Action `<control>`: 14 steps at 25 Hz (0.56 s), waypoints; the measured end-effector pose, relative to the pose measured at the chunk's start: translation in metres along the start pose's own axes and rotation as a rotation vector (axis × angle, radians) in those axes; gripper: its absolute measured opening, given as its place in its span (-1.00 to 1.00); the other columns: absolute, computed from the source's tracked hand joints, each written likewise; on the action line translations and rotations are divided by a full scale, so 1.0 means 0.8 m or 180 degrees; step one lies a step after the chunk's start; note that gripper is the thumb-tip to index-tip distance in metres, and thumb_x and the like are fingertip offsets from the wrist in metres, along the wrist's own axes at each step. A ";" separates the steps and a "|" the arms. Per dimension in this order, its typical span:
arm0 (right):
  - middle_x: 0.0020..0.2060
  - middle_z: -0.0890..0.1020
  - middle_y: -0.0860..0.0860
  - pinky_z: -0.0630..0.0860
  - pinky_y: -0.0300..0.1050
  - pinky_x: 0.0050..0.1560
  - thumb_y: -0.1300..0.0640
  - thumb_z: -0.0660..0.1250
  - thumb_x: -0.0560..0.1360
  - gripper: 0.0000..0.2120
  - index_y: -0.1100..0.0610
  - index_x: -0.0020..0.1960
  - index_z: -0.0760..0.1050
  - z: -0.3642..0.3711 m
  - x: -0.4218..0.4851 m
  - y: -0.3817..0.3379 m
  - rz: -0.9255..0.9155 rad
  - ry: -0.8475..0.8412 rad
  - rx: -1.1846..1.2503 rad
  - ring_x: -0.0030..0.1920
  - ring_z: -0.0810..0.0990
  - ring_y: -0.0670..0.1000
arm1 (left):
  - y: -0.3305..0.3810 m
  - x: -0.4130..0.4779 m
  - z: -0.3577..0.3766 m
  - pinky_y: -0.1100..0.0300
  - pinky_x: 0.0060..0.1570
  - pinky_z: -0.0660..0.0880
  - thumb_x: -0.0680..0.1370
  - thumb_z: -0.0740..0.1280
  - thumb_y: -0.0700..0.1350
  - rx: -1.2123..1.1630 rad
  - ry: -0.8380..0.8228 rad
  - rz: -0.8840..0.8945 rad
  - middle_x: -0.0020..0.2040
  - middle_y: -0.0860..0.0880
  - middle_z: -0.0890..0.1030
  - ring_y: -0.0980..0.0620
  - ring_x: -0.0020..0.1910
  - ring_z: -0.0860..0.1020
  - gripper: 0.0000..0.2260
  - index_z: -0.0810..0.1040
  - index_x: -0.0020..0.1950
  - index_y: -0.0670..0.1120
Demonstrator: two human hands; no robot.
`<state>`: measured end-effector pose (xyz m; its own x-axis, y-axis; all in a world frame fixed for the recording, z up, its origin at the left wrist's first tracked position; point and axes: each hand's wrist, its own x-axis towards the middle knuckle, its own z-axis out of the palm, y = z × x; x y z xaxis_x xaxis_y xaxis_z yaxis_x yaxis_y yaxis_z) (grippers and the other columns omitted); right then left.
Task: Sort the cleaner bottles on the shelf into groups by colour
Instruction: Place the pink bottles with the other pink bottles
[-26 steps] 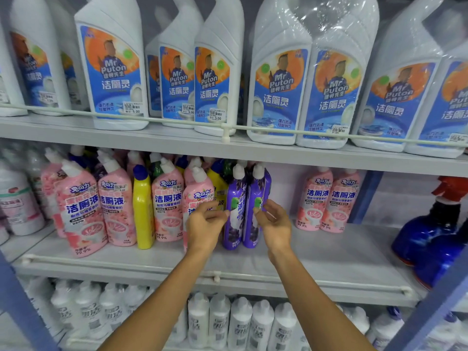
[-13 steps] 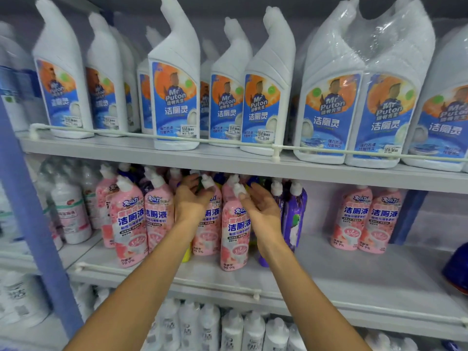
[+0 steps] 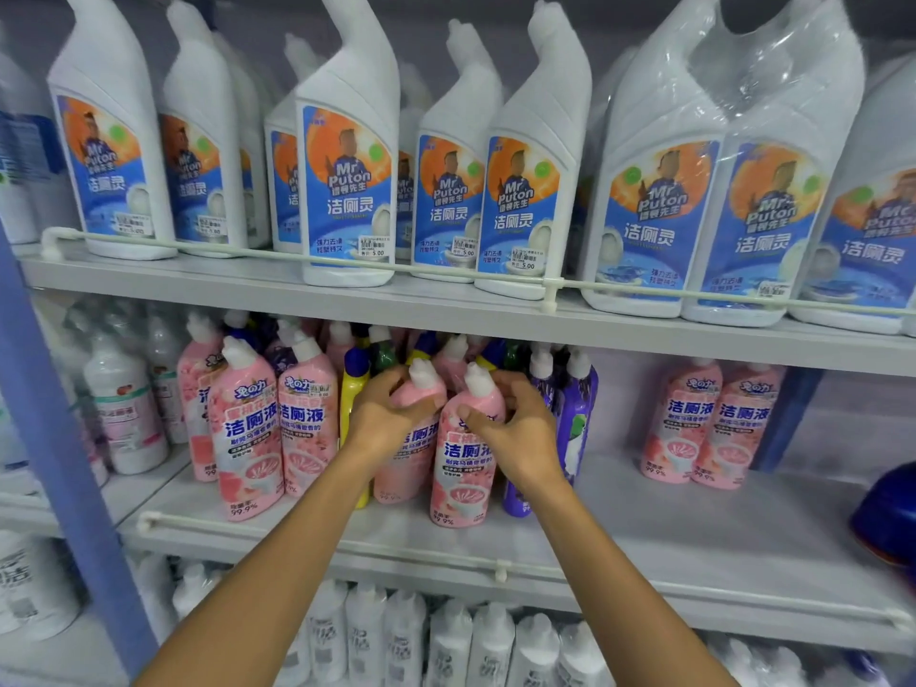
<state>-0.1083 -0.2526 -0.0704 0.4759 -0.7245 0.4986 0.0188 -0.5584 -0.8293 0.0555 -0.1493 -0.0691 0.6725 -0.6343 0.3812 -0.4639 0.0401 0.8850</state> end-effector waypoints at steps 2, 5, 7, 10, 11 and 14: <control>0.21 0.61 -0.09 0.63 -0.11 0.11 -0.02 0.63 0.33 -0.38 -0.14 0.31 0.44 -0.004 -0.006 -0.003 -0.0011 -0.0232 0.0054 0.17 0.62 -0.10 | 0.003 -0.004 -0.007 -0.15 0.06 0.63 0.26 0.59 0.17 -0.0238 -0.0052 -0.0091 -0.01 0.03 0.73 -0.02 0.03 0.68 -0.52 0.66 0.10 0.03; 0.20 0.62 -0.09 0.61 -0.23 0.07 0.05 0.65 0.35 -0.37 -0.12 0.30 0.43 -0.019 -0.016 0.001 -0.0191 -0.0334 -0.0073 0.17 0.61 -0.08 | 0.015 -0.014 -0.011 -0.09 0.08 0.64 0.34 0.64 -0.05 -0.0404 -0.0153 -0.0178 -0.01 -0.01 0.74 -0.04 0.03 0.70 -0.63 0.67 0.10 -0.04; 0.19 0.63 -0.09 0.63 -0.06 0.11 -0.04 0.65 0.33 -0.35 -0.13 0.34 0.45 -0.036 -0.020 0.003 -0.0297 -0.0347 -0.0344 0.17 0.61 -0.05 | 0.025 -0.024 -0.008 0.01 0.02 0.64 0.40 0.60 -0.17 -0.0653 -0.0169 -0.0209 0.01 -0.03 0.74 0.00 0.02 0.71 -0.67 0.67 0.13 -0.10; 0.14 0.64 -0.12 0.61 -0.02 0.15 -0.10 0.62 0.35 -0.33 -0.16 0.40 0.46 -0.074 -0.020 0.003 -0.0421 -0.0405 -0.0773 0.13 0.61 -0.05 | 0.034 -0.036 0.009 0.24 -0.10 0.59 0.43 0.56 -0.21 -0.0843 -0.0339 -0.0269 0.01 -0.01 0.75 0.06 0.00 0.71 -0.67 0.65 0.18 -0.14; 0.12 0.64 -0.12 0.61 -0.02 0.15 -0.10 0.62 0.36 -0.34 -0.15 0.40 0.47 -0.090 -0.020 0.004 -0.0450 -0.0399 -0.0876 0.12 0.62 -0.04 | 0.031 -0.039 0.013 0.25 -0.11 0.60 0.42 0.57 -0.20 -0.0720 -0.0461 -0.0269 0.02 0.00 0.74 0.06 0.01 0.71 -0.65 0.64 0.19 -0.11; 0.10 0.66 -0.06 0.63 0.02 0.08 -0.11 0.60 0.38 -0.35 -0.08 0.41 0.47 -0.136 -0.022 0.010 -0.0399 -0.0388 -0.0984 0.07 0.64 -0.01 | 0.009 -0.050 0.023 0.08 -0.02 0.65 0.34 0.65 -0.04 0.0212 -0.0749 -0.0175 0.02 0.09 0.73 0.10 0.00 0.70 -0.47 0.52 0.22 0.09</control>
<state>-0.2122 -0.2887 -0.0582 0.5885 -0.5993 0.5426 -0.1744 -0.7495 -0.6387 0.0143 -0.1378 -0.0831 0.5486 -0.7968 0.2533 -0.4724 -0.0454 0.8802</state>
